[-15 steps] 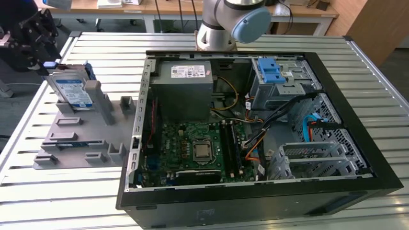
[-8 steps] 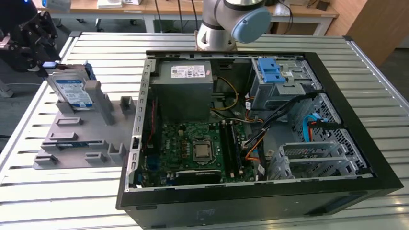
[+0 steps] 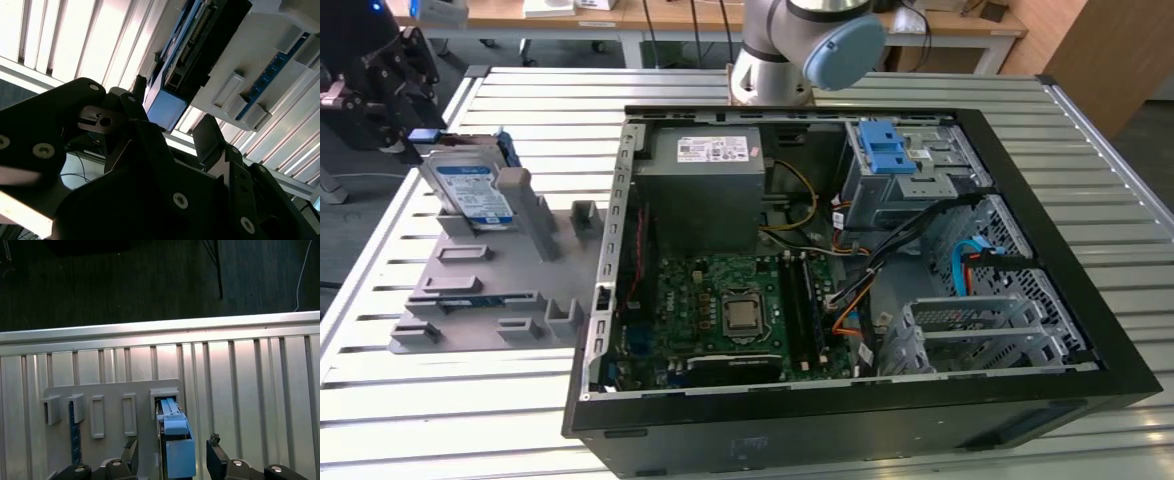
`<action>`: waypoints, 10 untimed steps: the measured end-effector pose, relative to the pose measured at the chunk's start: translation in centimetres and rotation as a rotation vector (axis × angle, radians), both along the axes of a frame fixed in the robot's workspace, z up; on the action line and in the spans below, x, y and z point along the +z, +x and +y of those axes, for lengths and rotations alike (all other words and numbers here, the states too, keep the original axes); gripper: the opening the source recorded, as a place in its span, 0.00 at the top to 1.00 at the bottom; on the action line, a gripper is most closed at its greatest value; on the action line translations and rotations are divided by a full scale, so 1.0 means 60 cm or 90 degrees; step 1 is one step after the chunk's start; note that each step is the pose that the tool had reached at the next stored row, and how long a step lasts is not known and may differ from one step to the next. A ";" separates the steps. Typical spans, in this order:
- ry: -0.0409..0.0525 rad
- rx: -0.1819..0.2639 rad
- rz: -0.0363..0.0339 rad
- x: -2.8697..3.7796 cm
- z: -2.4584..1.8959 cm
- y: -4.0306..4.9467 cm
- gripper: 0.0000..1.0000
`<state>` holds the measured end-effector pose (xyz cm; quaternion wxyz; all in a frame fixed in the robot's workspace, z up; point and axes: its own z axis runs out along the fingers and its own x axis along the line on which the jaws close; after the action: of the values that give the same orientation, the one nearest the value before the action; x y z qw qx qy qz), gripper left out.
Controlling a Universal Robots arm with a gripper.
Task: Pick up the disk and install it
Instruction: 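Pick up the disk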
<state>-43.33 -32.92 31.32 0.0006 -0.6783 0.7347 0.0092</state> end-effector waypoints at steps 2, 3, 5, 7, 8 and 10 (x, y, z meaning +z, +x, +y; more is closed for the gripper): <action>0.0000 0.000 0.0000 -0.002 0.0002 0.000 0.35; 0.0000 0.000 0.0001 -0.003 0.0003 0.000 0.35; 0.0000 0.000 0.0000 -0.005 0.0003 0.000 0.35; 0.0000 0.000 0.0001 -0.006 0.0004 0.000 0.35; -0.0001 0.000 0.0001 -0.006 0.0004 0.000 0.37; 0.0000 0.000 0.0000 -0.007 0.0004 0.000 0.44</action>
<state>-43.33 -32.90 30.89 0.0006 -0.6785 0.7345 0.0092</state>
